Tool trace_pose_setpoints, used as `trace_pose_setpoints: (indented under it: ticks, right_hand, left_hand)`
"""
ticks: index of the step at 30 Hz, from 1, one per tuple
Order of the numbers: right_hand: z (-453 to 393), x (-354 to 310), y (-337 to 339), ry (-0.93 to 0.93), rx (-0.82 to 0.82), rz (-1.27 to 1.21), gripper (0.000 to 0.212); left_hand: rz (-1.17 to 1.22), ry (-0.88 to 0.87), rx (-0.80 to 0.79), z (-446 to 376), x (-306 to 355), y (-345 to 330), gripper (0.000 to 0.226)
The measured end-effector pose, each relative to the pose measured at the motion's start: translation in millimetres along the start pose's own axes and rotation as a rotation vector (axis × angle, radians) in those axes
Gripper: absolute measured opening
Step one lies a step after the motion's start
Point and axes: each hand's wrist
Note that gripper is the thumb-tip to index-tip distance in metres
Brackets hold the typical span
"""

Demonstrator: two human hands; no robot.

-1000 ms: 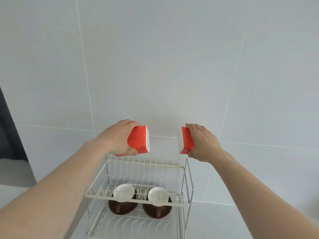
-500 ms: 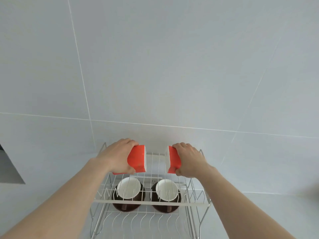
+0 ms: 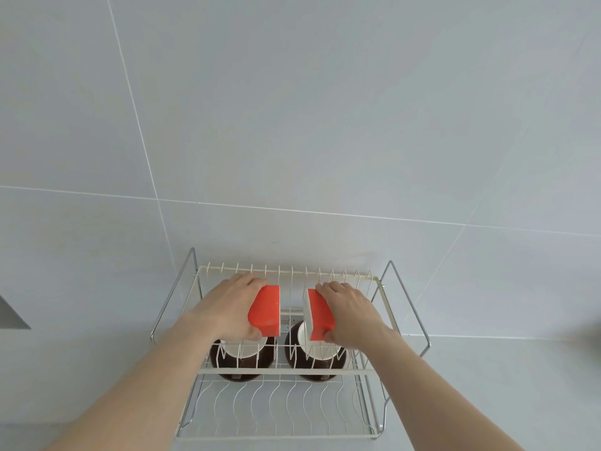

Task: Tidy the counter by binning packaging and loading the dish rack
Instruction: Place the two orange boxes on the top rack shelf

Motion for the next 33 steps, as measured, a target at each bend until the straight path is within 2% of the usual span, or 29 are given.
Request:
trace_pose_setpoints:
  ticks: [5, 13, 33]
  right_hand:
    - [3.1, 0.8, 2.6, -0.03, 0.024, -0.03, 0.108]
    - [10.5, -3.6, 3.9, -0.095, 0.06, -0.067, 0.073]
    - [5.6, -9.1, 1.6, -0.145, 0.041, -0.106, 0.072]
  left_hand:
    - [0.003, -0.037, 0.068, 3.2, -2.5, -1.8, 0.102]
    - [-0.016, -0.011, 0.127, 12.9, -6.9, -6.7, 0.086]
    - [0.104, 0.036, 0.13, 14.9, -12.5, -19.7, 0.074]
Point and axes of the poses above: each hand's wrist, its own z-axis away from the middle knuckle, its own y-axis out of the back of the hand, x = y × z, and after that the axes turned 12 degrees about z, right-handed
